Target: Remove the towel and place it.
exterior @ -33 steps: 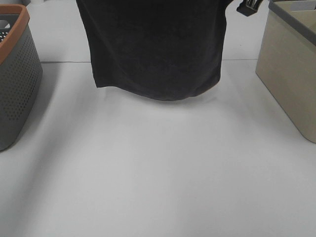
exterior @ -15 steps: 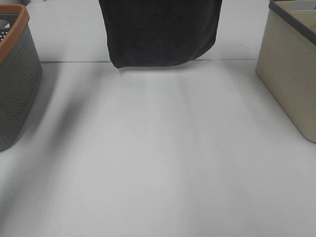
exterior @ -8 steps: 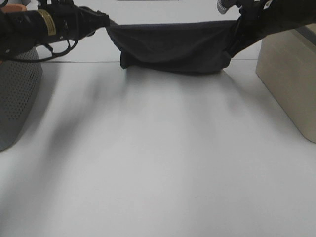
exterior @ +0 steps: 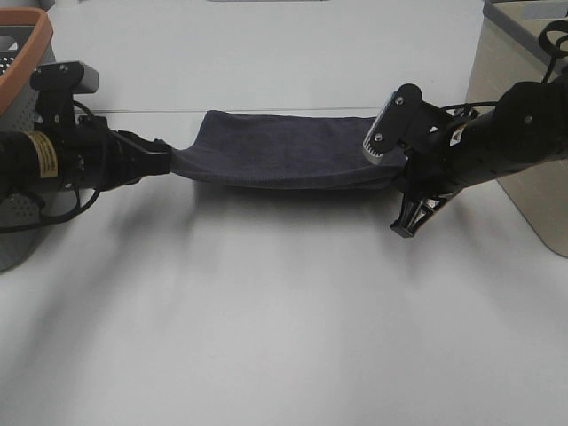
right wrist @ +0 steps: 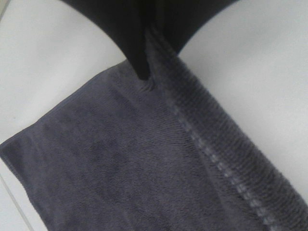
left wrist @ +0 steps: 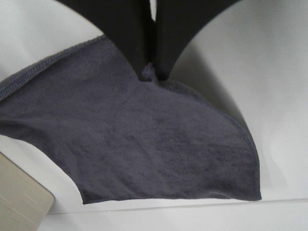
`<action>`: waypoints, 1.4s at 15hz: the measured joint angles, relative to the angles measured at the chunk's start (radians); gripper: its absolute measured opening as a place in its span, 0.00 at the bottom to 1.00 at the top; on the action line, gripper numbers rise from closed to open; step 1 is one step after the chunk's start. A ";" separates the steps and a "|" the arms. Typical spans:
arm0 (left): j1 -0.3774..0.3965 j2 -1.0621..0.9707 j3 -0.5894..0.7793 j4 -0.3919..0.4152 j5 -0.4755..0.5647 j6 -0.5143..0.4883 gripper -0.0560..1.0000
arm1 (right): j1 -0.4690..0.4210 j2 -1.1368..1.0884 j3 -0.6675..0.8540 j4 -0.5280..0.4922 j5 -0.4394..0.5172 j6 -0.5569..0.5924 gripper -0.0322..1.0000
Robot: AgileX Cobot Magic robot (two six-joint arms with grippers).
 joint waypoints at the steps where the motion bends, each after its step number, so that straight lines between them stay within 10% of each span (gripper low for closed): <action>1: 0.000 0.000 0.032 0.000 -0.005 0.002 0.05 | 0.000 -0.005 0.024 0.000 -0.001 0.000 0.05; 12: 0.000 -0.010 0.198 0.036 -0.069 0.002 0.11 | 0.058 -0.012 0.170 -0.064 0.025 -0.045 0.07; 16: 0.000 -0.010 0.198 0.076 -0.069 -0.059 0.63 | 0.058 -0.054 0.172 -0.084 0.061 -0.045 0.55; 21: 0.000 -0.011 0.198 0.175 -0.067 -0.218 0.74 | 0.058 -0.212 0.174 -0.086 0.137 -0.047 0.75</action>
